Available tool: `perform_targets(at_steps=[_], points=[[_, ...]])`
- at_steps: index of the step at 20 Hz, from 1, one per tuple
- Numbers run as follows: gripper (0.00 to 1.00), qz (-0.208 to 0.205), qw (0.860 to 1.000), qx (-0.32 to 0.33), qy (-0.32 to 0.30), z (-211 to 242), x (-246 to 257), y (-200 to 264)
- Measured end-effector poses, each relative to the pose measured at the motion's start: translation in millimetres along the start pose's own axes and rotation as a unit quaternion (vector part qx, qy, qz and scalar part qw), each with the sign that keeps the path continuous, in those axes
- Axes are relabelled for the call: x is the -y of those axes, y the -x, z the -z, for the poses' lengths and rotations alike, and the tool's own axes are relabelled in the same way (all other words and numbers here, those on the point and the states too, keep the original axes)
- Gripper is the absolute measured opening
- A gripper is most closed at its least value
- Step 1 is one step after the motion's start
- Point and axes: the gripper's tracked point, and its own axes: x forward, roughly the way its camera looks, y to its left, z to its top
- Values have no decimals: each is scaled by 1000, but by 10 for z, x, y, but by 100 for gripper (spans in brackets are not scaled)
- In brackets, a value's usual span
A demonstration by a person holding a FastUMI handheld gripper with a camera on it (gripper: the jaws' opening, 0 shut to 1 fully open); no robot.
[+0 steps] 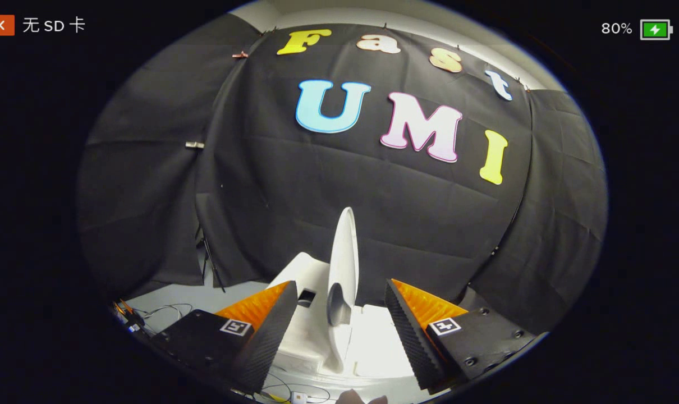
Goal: Open the toilet lid.
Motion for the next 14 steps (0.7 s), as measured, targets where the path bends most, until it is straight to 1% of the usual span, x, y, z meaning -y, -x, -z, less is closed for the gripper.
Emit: perform_targets(at_steps=[3, 8, 14], points=[[98, -12, 1000, 20, -14, -202, 165, 223], [99, -13, 998, 59, -27, -541, 619, 630], [98, 7, 996, 86, -37, -772, 1342, 1059]])
